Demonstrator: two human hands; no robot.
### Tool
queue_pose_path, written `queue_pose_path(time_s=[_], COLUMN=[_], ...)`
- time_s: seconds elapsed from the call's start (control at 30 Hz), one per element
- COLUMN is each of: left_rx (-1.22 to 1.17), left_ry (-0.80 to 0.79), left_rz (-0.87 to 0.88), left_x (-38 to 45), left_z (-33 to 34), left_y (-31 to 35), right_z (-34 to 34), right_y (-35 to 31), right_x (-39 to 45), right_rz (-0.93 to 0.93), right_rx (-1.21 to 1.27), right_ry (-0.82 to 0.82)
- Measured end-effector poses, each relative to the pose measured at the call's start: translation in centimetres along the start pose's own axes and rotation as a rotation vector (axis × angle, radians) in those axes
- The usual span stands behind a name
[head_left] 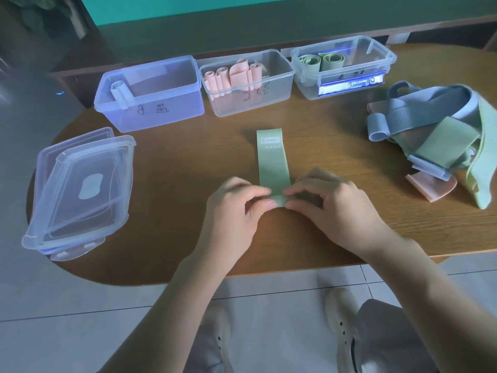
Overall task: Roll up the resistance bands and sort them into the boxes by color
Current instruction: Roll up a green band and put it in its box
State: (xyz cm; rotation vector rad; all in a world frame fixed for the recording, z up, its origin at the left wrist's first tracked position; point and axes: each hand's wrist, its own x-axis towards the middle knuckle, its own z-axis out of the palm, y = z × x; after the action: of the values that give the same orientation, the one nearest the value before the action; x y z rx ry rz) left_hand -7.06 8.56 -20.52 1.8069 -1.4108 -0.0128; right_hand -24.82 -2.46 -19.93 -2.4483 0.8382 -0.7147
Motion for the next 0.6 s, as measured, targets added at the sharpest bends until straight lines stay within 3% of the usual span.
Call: queue_pose_path(time_s=[0.1, 0.37, 0.6], left_rx=[-0.027, -0.029, 0.023], left_ry=[0.051, -0.051, -0.014], left_rz=[0.018, -0.004, 0.028], left_x=[0.0, 0.3, 1.2], left_z=[0.2, 0.1, 0.7], left_y=[0.2, 0.3, -0.4], right_z=[0.1, 0.8, 0.8], right_y=[0.0, 0.3, 0.3], right_x=[0.3, 0.6, 0.8], right_rz=[0.024, 0.017, 0.005], right_rx=[-0.009, 0.036, 0.057], right_ry=[0.002, 0.076, 0.077])
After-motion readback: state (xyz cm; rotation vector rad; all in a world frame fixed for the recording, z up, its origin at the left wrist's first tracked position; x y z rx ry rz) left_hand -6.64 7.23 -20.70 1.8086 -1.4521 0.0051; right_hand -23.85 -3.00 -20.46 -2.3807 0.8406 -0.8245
